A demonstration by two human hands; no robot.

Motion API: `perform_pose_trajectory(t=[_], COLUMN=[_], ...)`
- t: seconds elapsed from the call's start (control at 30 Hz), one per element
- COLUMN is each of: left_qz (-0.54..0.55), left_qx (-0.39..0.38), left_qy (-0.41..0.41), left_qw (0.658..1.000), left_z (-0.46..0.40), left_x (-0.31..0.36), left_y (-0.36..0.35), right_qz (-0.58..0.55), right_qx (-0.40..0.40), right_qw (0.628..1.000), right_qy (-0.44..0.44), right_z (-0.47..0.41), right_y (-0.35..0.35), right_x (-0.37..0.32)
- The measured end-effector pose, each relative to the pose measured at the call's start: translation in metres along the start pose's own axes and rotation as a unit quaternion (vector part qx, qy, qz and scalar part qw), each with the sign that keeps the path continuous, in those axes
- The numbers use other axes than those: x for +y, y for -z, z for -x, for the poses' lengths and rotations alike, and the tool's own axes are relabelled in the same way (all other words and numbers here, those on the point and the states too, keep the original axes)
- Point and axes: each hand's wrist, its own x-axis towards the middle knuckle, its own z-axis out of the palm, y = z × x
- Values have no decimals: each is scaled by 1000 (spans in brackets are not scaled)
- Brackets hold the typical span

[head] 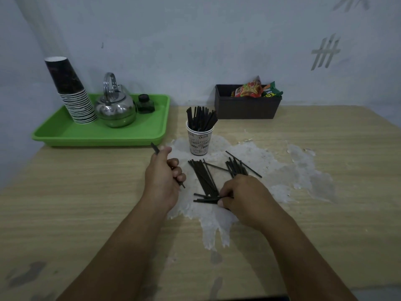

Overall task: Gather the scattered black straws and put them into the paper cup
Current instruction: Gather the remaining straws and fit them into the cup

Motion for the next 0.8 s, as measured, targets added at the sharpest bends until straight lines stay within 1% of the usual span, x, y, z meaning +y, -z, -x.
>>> perform_pose_trajectory(t=[0.23, 0.43, 0.6, 0.8], left_qz=[24, 33, 36, 31], left_qx=[-9, -12, -10, -5], left_qy=[12, 12, 17, 23], left_qw=[1000, 999, 999, 999], left_z=[1, 0, -2, -1], left_x=[-2, -4, -6, -6], left_y=[2, 5, 8, 9], right_qz=[59, 50, 88, 67], right_qx=[16, 23, 24, 21], right_qw=[998, 998, 995, 997], right_qy=[12, 18, 39, 42], right_z=[1, 5, 8, 7], right_y=[-8, -7, -4, -5], right_x=[-1, 0, 0, 1])
